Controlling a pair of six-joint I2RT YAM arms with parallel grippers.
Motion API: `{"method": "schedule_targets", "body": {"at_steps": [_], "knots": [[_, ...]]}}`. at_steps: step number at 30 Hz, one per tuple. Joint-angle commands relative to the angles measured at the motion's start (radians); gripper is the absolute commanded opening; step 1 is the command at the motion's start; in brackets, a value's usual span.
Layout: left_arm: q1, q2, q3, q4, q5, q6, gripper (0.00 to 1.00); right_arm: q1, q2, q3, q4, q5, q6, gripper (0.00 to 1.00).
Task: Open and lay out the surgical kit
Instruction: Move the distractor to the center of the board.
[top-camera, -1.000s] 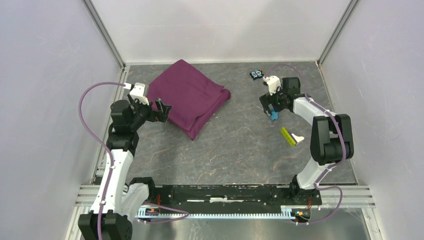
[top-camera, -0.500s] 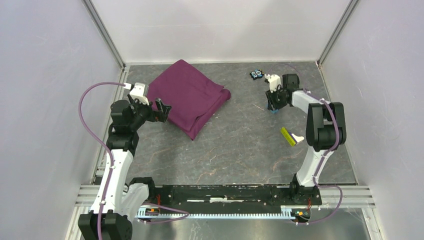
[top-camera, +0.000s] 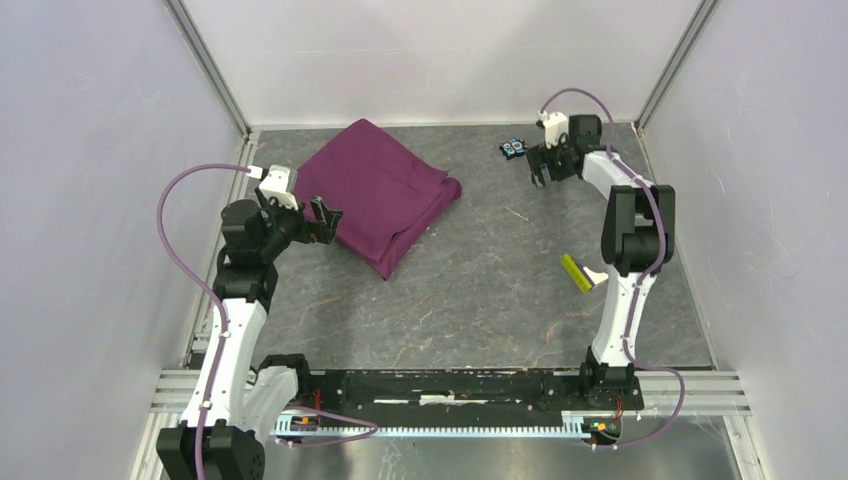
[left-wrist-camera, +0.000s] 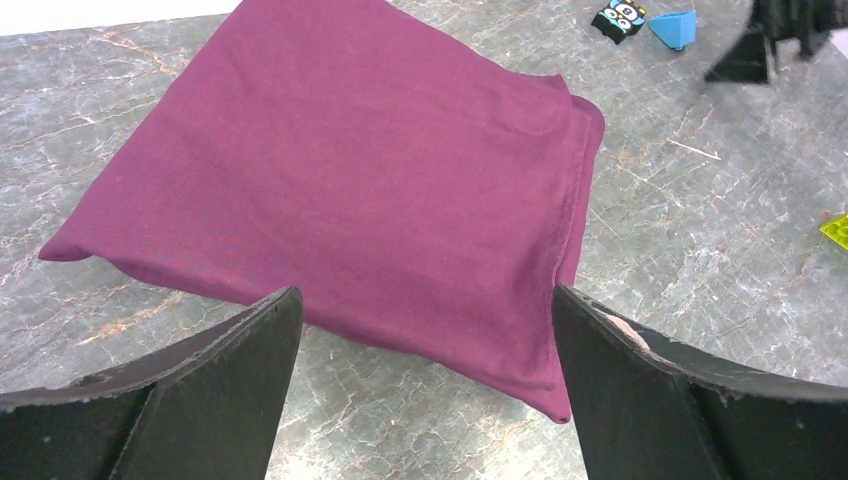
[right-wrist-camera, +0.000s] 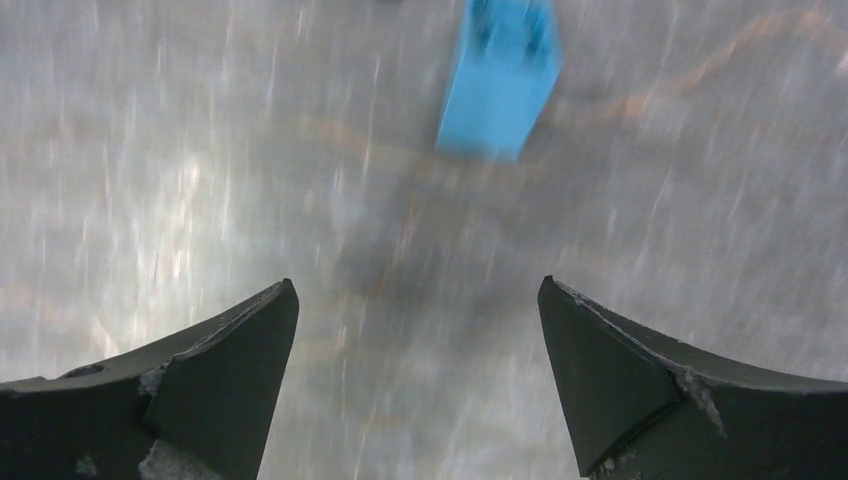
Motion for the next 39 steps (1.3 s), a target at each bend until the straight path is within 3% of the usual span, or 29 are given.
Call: {"method": "schedule_targets", "body": {"at_steps": [1,6,10,20,23,27,30,34,39], "knots": [[0.003,-0.015,-0.005,0.043,0.017,0.026,1.00,-0.052,-0.296,-0.251,-0.062,-0.103,-0.099,0.98],[0.003,-0.014,-0.002,0.051,0.045,0.015,1.00,-0.079,-0.617,-0.583,-0.205,-0.079,-0.336,0.98],[0.003,-0.010,-0.002,0.051,0.060,0.009,1.00,-0.096,-0.759,-0.761,-0.267,-0.010,-0.443,0.98],[0.003,-0.019,-0.009,0.051,0.060,0.008,1.00,-0.105,-0.681,-0.872,-0.267,-0.007,-0.507,0.97],[0.003,-0.020,-0.007,0.051,0.056,0.008,1.00,-0.108,-0.640,-0.859,-0.263,-0.002,-0.515,0.83],[0.003,-0.019,-0.009,0.051,0.056,0.006,1.00,-0.112,-0.595,-0.801,-0.258,-0.018,-0.503,0.53],[0.003,-0.018,-0.009,0.051,0.053,0.008,1.00,-0.112,-0.528,-0.711,-0.253,-0.033,-0.474,0.24],[0.003,-0.013,-0.008,0.051,0.051,0.008,1.00,-0.112,-0.401,-0.539,-0.208,-0.024,-0.407,0.14],[0.004,0.000,-0.011,0.055,0.034,0.014,1.00,-0.112,-0.161,-0.208,-0.144,0.008,-0.260,0.15]]}}
